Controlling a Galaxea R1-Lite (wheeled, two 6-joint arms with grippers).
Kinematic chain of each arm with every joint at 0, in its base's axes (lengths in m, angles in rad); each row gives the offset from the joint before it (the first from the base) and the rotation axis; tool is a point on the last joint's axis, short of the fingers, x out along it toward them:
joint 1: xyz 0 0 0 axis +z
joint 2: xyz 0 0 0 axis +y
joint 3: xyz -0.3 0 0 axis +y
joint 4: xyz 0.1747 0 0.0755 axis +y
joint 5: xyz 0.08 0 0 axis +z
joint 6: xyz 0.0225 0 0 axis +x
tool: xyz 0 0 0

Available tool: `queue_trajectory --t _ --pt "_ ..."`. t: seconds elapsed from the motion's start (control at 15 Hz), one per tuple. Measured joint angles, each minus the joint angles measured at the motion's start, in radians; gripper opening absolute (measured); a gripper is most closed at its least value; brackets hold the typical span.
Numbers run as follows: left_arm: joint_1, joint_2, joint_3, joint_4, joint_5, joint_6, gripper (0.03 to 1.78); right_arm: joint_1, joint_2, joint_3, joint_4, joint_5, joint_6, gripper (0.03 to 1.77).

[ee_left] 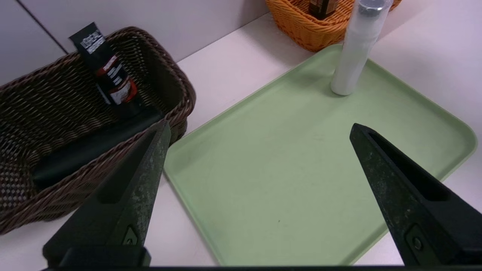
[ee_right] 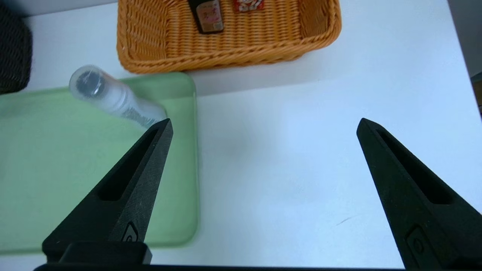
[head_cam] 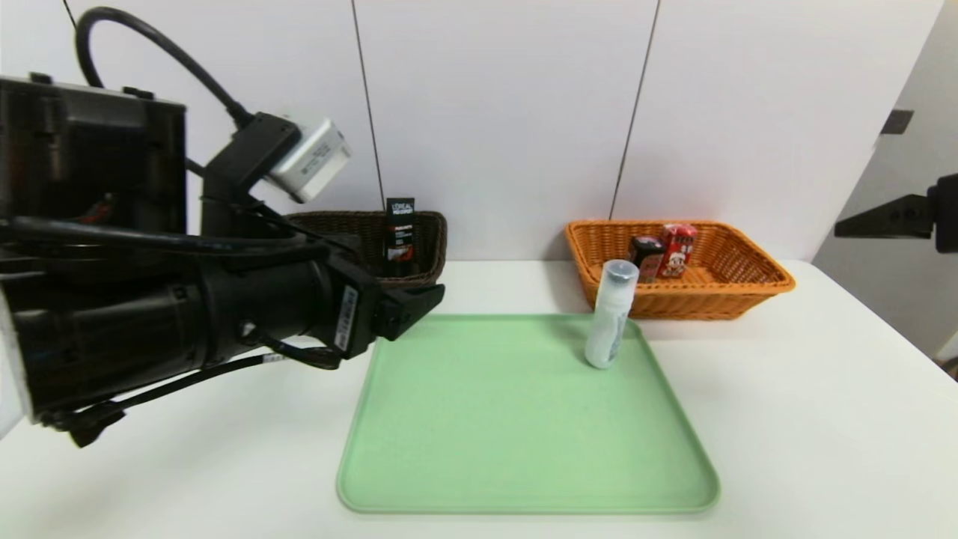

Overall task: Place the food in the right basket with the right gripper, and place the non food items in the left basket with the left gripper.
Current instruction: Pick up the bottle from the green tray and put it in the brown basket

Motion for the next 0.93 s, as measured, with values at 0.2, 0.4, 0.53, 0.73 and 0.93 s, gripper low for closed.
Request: queue_trajectory --t 0.2,0.4,0.53,0.73,0.93 --pt "-0.037 0.128 -0.022 -0.071 -0.011 0.061 1.69 0.0 -0.079 0.06 0.0 0.008 0.001 1.69" --pt "-0.077 0.257 -0.048 -0.201 -0.026 0.096 1.69 0.001 -0.121 0.078 0.001 0.01 0.01 1.69" --pt "-0.103 0.341 -0.086 -0.259 -0.028 0.099 1.69 0.002 -0.133 0.083 0.001 0.01 0.014 1.69" --pt "-0.128 0.449 -0.164 -0.286 -0.03 0.098 1.69 0.002 -0.141 0.084 0.002 0.009 0.016 1.69" --pt "-0.14 0.53 -0.227 -0.304 -0.031 0.091 1.69 -0.003 -0.143 0.088 0.002 0.006 0.014 1.69"
